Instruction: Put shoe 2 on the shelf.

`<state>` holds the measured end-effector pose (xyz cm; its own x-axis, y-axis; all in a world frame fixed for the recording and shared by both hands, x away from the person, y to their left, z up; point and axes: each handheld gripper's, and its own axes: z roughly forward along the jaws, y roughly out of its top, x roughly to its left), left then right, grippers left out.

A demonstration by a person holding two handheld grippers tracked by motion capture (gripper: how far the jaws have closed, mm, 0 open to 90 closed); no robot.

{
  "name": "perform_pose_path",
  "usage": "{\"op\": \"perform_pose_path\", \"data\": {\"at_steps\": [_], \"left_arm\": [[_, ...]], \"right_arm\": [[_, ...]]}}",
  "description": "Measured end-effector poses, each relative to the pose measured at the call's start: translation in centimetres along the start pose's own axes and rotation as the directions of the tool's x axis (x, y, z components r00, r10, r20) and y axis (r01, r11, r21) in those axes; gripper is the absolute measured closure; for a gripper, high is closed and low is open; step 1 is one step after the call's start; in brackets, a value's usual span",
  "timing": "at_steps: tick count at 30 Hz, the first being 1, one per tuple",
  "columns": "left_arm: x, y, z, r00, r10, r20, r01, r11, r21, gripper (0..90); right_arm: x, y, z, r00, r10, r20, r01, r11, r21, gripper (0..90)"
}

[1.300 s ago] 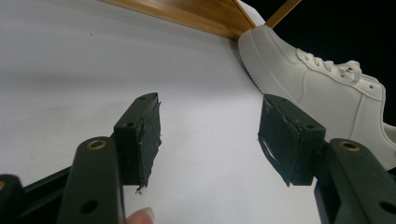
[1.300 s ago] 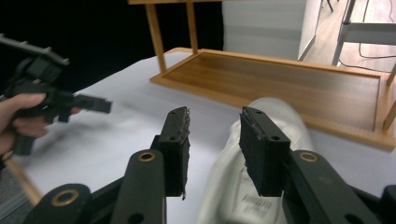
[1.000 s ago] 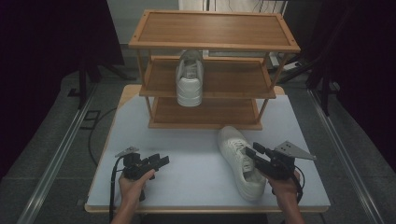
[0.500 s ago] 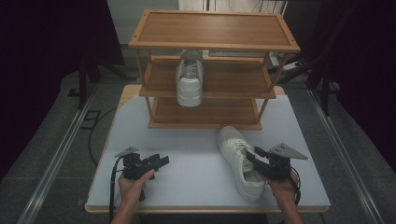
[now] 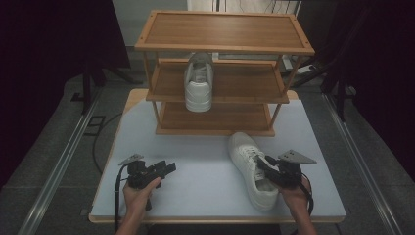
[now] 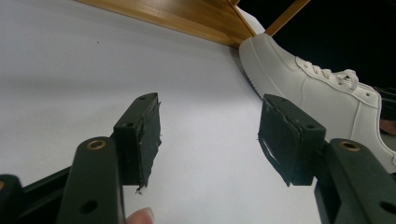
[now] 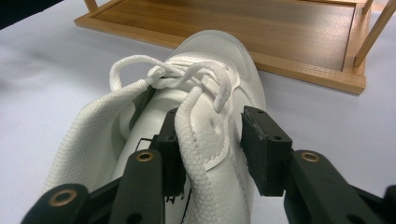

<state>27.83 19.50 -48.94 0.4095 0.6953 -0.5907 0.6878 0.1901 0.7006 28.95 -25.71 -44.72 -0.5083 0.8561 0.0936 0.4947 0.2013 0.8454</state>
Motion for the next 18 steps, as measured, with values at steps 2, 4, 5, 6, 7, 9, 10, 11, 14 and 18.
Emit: {"op": "perform_pose_path", "data": {"at_steps": [2, 4, 5, 6, 7, 9, 10, 11, 14, 18], "left_arm": [[0.05, -0.01, 0.0, 1.0, -0.002, 0.002, 0.002, 1.0, -0.001, 39.1], [0.12, -0.04, -0.01, 1.0, -0.009, 0.003, 0.009, 1.0, -0.004, 39.2], [0.14, -0.05, -0.02, 0.9999, -0.012, 0.004, 0.012, 0.9999, -0.006, 39.2], [0.16, -0.05, -0.03, 0.9999, -0.013, 0.005, 0.014, 0.9999, -0.006, 39.2], [0.17, -0.06, -0.04, 0.9999, -0.014, 0.007, 0.014, 0.9999, -0.007, 39.2], [0.18, -0.06, -0.05, 0.9999, -0.015, 0.007, 0.015, 0.9998, -0.009, 39.3], [0.21, -0.05, -0.07, 0.9999, -0.011, 0.005, 0.011, 0.9999, -0.009, 39.3], [0.22, -0.05, -0.07, 0.9999, -0.011, 0.004, 0.011, 0.9999, -0.009, 39.3], [0.28, -0.06, -0.04, 0.9999, -0.016, 0.004, 0.016, 0.9998, -0.008, 39.3], [0.46, -0.03, -0.18, 0.9997, -0.025, -0.002, 0.025, 0.9996, -0.012, 39.5]], "right_arm": [[0.01, 0.0, 0.0, 1.0, -0.001, 0.008, 0.001, 1.0, 0.001, 66.0], [-0.07, -0.09, -0.05, 0.9994, 0.013, 0.033, -0.013, 1.0, -0.004, 74.8], [-0.07, -0.1, -0.08, 0.9992, 0.016, 0.037, -0.016, 1.0, -0.007, 76.8], [-0.03, -0.12, -0.07, 0.9989, 0.018, 0.043, -0.017, 1.0, -0.014, 78.3], [0.0, -0.13, -0.11, 0.9988, 0.017, 0.045, -0.017, 1.0, -0.015, 79.5], [0.02, -0.21, -0.14, 0.9986, 0.029, 0.045, -0.028, 0.999, -0.028, 80.8], [0.02, -0.21, -0.14, 0.9986, 0.029, 0.045, -0.028, 0.999, -0.028, 80.8], [-0.06, -0.28, -0.16, 0.9985, 0.037, 0.041, -0.036, 0.999, -0.037, 81.0], [-0.3, -0.54, -0.29, 0.9971, 0.074, 0.018, -0.073, 0.995, -0.067, 81.6], [-0.06, -0.68, -0.9, 0.9948, 0.1, -0.014, -0.101, 0.99, -0.101, 82.0]]}}
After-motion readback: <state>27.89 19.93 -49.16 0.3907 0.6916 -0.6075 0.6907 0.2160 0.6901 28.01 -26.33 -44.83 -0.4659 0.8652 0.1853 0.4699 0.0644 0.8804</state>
